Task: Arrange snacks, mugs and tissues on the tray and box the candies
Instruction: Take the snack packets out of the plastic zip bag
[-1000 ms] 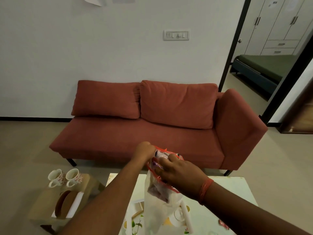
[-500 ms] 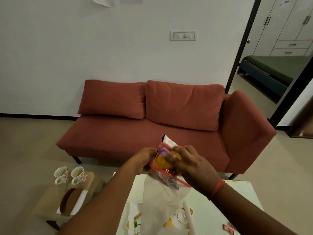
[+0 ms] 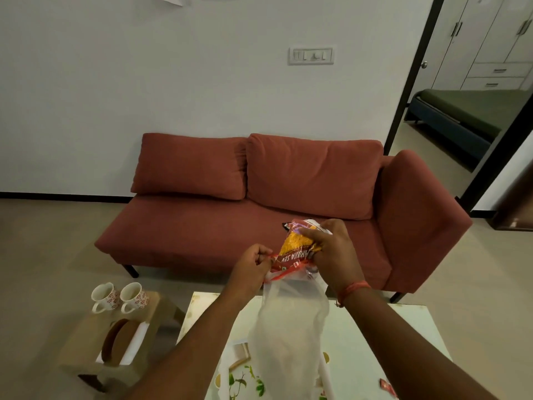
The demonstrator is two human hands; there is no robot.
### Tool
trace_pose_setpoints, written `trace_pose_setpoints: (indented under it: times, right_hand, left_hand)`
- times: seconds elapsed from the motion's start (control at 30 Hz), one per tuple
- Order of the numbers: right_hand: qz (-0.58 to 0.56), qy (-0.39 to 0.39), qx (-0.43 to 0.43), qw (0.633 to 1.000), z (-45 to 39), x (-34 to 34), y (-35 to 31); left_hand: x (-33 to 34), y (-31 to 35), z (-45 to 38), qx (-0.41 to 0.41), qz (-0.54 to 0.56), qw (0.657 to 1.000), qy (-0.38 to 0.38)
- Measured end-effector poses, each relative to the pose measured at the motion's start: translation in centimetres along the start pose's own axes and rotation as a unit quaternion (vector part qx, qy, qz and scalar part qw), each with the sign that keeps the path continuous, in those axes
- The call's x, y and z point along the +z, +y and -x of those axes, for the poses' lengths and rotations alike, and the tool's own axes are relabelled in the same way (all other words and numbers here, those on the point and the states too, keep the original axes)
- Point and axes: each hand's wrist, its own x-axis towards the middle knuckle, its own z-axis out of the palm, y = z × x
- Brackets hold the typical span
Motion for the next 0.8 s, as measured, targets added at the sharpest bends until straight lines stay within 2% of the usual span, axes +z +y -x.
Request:
trace_pose_setpoints:
  times: [0.2,0.4,0.47,0.63,0.7,0.8]
  right_hand:
    - [-0.084,0.047,0.125,0.987,-1.9,0.5,0.2]
    - [-0.185,0.050,0.182,0.964,-2.9,2.6,1.4]
    - [-0.264,0.048,0.209,0.940,-2.5,2.7,0.2]
    - [-0.465,0.033,0.264,0.844,-2.6,3.7,-0.5]
    - [-0.516,0.026,0.289,0.806,-2.6,3.9,0.1]
    - [-0.548,0.014,0.334,0.767,-1.9,3.9,2.0]
  left_hand:
    - [1.6,-0.4,0.6,0.007,-0.010,1.000,-0.004]
    - [2.2,-0.5,-0.6,-0.027,-0.023,0.998,0.047]
    - [2.3,-0.3,-1.1,-0.045,-0.024,0.997,0.057]
    - [2.0,-0.9,-2.0,-0.052,-0.011,0.996,0.072]
    - [1.5,-1.7,-2.2,-0.051,-0.020,0.995,0.078]
    - [0.7,-4.0,-2.6,-0.057,-0.038,0.994,0.086]
